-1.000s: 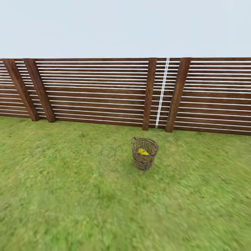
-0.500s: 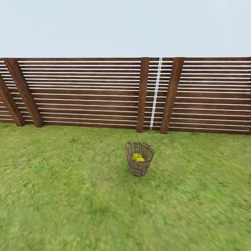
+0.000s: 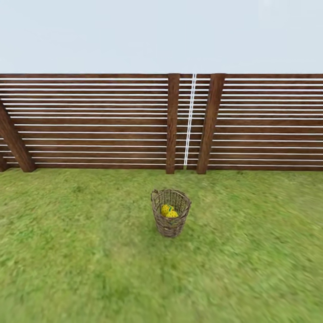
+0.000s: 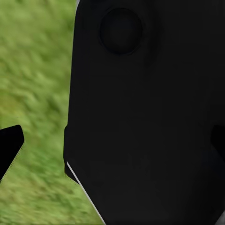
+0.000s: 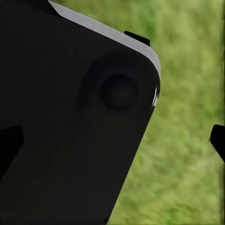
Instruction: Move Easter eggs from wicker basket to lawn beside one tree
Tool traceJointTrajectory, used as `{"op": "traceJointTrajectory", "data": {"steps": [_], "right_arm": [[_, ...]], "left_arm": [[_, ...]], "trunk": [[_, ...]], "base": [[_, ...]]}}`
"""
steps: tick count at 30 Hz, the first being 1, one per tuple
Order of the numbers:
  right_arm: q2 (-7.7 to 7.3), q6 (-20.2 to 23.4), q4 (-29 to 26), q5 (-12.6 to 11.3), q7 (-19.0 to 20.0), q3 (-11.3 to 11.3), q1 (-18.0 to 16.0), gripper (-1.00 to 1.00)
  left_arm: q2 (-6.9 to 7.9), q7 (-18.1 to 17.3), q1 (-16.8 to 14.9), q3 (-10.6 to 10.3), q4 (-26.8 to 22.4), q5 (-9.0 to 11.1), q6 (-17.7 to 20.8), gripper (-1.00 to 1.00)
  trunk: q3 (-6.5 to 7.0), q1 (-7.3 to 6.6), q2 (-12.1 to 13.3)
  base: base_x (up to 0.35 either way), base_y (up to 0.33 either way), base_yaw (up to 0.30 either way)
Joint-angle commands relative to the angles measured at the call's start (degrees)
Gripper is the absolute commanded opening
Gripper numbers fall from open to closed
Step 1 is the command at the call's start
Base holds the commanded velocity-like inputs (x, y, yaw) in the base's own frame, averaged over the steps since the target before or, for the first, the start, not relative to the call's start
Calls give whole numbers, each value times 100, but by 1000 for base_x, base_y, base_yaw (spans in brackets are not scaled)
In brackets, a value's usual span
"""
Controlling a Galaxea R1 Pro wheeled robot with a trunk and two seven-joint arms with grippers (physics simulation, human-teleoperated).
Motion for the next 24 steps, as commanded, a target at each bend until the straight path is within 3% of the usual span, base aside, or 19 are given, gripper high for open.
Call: {"op": "traceJointTrajectory", "data": {"steps": [1, 24], "right_arm": [[-2, -17, 3, 17, 2, 6, -3, 100], [6, 29, 13, -16, 2, 6, -4, 100]], "left_arm": [[-2, 4, -1, 22, -1, 8, -14, 100], [23, -7, -1, 13, -14, 4, -7, 100]], "trunk": [[-4, 3, -2], [-4, 3, -2]], "base": [[327, 0, -3], [327, 10, 0]]}}
